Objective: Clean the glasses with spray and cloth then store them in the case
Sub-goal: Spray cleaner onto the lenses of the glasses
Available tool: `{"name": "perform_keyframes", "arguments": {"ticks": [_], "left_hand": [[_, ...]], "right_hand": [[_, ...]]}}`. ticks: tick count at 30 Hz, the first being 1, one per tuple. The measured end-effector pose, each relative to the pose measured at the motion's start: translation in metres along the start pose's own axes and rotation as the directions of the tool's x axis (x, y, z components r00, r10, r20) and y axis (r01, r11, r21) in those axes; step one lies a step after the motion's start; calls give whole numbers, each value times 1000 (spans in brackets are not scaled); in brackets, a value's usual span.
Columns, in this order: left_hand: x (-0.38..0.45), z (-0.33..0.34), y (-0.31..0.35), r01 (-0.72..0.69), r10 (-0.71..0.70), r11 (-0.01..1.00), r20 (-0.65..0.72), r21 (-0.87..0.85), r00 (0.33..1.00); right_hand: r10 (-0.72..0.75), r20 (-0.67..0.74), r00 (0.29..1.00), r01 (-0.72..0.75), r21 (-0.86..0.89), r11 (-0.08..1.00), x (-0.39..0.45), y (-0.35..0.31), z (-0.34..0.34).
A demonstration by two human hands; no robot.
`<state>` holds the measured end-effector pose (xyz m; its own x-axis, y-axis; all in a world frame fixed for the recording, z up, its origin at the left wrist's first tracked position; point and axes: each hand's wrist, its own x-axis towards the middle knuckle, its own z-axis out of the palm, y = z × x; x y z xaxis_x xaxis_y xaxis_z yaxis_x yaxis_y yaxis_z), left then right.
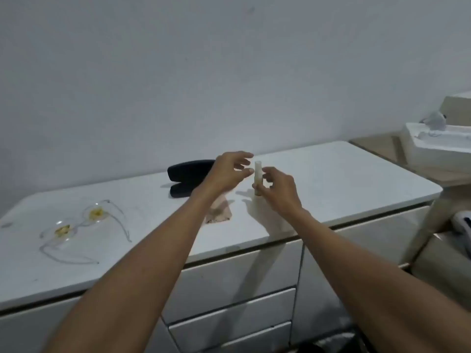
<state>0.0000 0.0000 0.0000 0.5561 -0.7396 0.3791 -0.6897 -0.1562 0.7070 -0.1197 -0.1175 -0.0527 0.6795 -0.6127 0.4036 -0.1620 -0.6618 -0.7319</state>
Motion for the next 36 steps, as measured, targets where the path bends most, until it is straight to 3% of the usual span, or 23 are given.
{"name": "perform_keyframes", "arguments": {"ticks": [3,8,18,24,31,36], "left_hand": [[3,4,4,28,-27,998,18,-55,999],[13,16,6,72,-68,993,41,-98,997],[27,31,4,87,-99,991,-113,-105,989],[28,27,-4,100,-157,962,-215,-255,964],[6,47,-21,182,-203,965,-97,-188,974],[-4,69,-31,299,-318,900,-10,-316,948]], "right_hand": [[35,3,999,-36,100,994,1,3,1],[70,25,997,-72,115,991,8,6,3],[89,28,996,-92,148,985,13,16,9],[108,-34,994,-102,136,985,16,18,5],[170,-157,973,-147,145,978,22,25,-5],[168,-189,968,-148,118,982,25,29,-7]]}}
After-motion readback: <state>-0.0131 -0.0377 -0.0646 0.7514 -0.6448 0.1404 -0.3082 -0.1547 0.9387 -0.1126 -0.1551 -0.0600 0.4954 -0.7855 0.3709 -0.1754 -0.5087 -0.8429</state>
